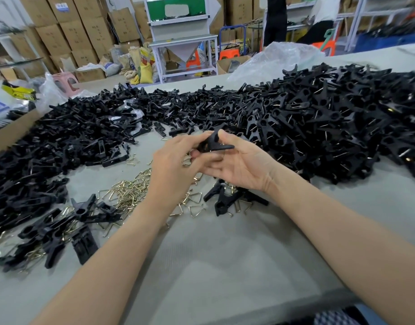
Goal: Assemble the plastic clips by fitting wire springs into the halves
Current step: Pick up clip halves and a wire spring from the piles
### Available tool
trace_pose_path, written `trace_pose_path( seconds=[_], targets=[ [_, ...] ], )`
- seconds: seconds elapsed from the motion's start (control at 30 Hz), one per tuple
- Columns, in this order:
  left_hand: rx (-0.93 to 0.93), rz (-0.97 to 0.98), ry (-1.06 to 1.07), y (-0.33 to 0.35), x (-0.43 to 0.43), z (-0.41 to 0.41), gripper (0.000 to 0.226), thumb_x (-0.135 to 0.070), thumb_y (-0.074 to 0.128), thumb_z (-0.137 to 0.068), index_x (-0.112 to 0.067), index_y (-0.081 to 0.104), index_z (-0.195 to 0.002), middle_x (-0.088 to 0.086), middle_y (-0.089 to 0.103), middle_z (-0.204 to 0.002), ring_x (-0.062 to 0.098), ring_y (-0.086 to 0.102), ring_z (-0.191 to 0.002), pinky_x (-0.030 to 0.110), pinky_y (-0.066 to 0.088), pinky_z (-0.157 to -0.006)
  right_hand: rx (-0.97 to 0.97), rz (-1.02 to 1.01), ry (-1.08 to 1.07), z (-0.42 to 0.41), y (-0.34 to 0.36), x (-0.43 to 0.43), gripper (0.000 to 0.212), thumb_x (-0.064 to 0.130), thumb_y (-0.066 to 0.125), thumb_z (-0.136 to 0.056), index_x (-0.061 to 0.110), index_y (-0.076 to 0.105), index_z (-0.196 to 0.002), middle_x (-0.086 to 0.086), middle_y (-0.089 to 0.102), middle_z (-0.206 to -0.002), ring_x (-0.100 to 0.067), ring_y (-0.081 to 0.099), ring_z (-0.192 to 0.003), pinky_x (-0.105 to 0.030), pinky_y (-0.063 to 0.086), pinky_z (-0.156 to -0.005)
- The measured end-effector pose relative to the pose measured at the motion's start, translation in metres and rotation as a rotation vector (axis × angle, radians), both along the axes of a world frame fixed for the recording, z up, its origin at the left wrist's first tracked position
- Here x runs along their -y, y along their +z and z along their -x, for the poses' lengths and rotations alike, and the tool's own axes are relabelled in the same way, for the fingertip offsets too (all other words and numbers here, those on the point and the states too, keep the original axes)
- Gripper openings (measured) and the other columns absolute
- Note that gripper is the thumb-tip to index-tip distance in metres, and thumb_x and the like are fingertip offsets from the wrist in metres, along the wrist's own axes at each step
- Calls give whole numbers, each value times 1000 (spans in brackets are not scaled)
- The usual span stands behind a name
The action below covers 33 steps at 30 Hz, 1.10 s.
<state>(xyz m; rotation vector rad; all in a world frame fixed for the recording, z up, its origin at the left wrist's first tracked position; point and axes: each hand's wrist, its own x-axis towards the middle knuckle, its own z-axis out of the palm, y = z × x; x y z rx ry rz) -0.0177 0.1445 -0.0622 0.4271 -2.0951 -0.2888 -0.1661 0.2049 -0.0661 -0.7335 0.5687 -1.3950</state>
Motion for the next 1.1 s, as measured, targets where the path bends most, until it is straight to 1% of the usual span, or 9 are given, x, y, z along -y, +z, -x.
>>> trace_pose_path(
  seconds=[0.23, 0.33, 0.43, 0.5, 0.57, 0.77, 0.83, 0.93, 1.1],
  targets=[
    [-47, -74, 99, -1, 12, -3, 49, -33, 59, -92, -45, 39, -135, -28, 60, -110, -18, 56, -87, 7, 42, -78, -250, 80, -363, 8, 23, -5, 14, 21, 61, -90, 15, 62, -102, -12, 71, -101, -19, 68, -85, -28, 55, -74],
    [65, -171, 313, -4, 37, -14, 42, -31, 57, -93, -28, 48, -134, -11, 65, -116, 12, 64, -90, 24, 46, -88, -689, 155, -1025, 26, 38, -13, 16, 10, 68, -85, 17, 65, -99, -1, 70, -99, -6, 65, -82, -18, 52, -70],
    [399, -358, 493, -11, 54, -25, 50, -33, 59, -93, -19, 45, -138, 12, 55, -134, 33, 53, -119, 45, 40, -100, -1397, -65, -1503, 53, 38, -20, 30, 5, 63, -84, 20, 67, -110, -8, 56, -132, -20, 48, -120, -20, 34, -97],
    [547, -454, 519, -14, 57, -28, 53, -40, 57, -94, -20, 42, -141, 15, 51, -138, 30, 54, -114, 44, 41, -98, -1600, -393, -1398, 63, 33, -21, 40, 7, 60, -82, 26, 63, -117, -17, 18, -156, -34, 15, -142, -40, 23, -106],
    [612, -433, 509, -15, 56, -27, 49, -42, 54, -95, -22, 46, -138, 12, 57, -130, 19, 55, -91, 37, 43, -89, -1641, -466, -1291, 63, 27, -19, 43, 9, 60, -79, 27, 60, -118, -18, -3, -159, -36, -8, -145, -50, 15, -110],
    [464, -451, 402, -9, 53, -27, 10, -28, 64, -90, -24, 68, -99, 1, 68, -97, 9, 54, -57, 26, 44, -58, -1769, 13, -1155, 16, 9, 0, 29, 19, 61, -81, 20, 65, -110, -12, 25, -155, -32, 4, -146, -52, 14, -110],
    [409, -490, 390, -5, 56, -30, 12, -40, 62, -90, -31, 64, -97, -9, 65, -90, 7, 59, -65, 23, 45, -58, -1849, 76, -953, -1, -1, 6, 28, 27, 59, -87, 21, 63, -114, -8, 29, -153, -27, 3, -146, -48, 11, -111],
    [301, -537, 488, 3, 77, -50, 34, -56, 51, -91, -35, 60, -116, -10, 64, -99, 18, 62, -95, 37, 51, -83, -1908, 137, -713, -16, -15, 10, 36, 42, 55, -91, 24, 60, -121, -4, 32, -151, -24, -1, -146, -49, 5, -113],
    [555, -565, 833, -5, 119, -97, 60, -51, 50, -93, -34, 31, -147, 9, 25, -157, 34, 11, -146, 55, 19, -114, -1994, 150, -474, -30, -22, 11, 51, 60, 44, -90, 30, 51, -132, 0, 27, -154, -22, -3, -146, -51, -2, -114]
  ],
)
